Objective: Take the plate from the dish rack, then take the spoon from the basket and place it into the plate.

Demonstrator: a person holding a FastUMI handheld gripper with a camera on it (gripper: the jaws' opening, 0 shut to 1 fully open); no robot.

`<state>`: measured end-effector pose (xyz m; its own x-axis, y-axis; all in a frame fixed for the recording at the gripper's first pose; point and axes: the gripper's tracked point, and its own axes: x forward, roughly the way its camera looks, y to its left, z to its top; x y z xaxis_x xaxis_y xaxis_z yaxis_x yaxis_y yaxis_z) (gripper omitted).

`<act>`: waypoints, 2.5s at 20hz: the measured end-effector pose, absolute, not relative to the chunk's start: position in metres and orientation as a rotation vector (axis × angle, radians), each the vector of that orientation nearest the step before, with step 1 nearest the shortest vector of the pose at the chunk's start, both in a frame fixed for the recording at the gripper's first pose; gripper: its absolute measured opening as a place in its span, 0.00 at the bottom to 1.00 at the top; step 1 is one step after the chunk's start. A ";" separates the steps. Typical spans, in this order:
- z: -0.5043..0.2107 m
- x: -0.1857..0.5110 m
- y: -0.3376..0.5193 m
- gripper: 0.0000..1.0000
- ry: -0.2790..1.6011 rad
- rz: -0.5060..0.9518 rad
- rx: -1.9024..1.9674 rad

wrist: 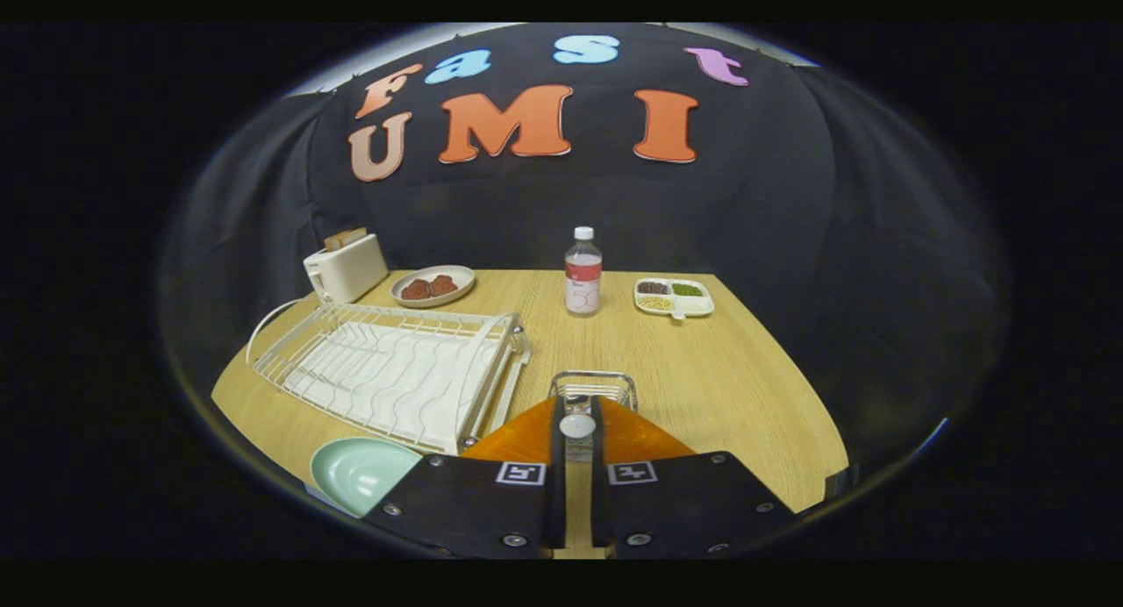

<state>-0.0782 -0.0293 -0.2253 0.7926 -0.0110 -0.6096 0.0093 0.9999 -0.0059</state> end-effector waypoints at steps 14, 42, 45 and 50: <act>-0.160 -0.115 -0.004 0.11 0.655 0.118 0.078; -0.229 -0.183 0.132 0.11 0.821 0.503 0.055; -0.233 -0.181 0.150 0.11 0.827 0.529 0.099; -0.245 -0.176 0.166 0.11 0.841 0.542 0.130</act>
<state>-0.1755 0.1661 -0.2451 0.5403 0.5050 -0.6731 -0.4046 0.8573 0.3184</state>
